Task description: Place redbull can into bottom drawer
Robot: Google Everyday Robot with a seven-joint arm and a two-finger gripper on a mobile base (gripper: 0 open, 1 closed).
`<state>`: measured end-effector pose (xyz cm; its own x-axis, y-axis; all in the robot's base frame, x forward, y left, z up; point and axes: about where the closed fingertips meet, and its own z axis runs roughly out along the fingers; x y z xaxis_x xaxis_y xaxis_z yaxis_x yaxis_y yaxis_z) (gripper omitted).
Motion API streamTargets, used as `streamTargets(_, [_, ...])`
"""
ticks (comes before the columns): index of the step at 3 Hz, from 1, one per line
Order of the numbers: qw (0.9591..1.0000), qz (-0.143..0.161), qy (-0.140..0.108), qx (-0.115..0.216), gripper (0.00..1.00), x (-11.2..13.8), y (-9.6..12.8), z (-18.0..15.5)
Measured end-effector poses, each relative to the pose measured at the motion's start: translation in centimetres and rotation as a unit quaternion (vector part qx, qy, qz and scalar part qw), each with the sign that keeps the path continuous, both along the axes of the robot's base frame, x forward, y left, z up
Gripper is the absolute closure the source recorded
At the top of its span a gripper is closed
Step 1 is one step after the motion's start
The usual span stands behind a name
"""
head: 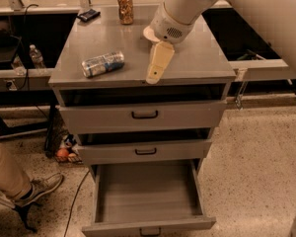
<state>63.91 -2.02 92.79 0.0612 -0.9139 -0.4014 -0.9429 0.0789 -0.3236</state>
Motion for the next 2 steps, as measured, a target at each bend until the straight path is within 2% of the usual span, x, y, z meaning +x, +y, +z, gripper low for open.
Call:
streamTargets(1, [1.0000, 0.002, -0.003, 0.000, 0.00, 0.1, 0.2, -0.1])
streamTargets(2, [0.9997, 0.017, -0.017, 0.002, 0.00, 1.0, 1.8, -0.3])
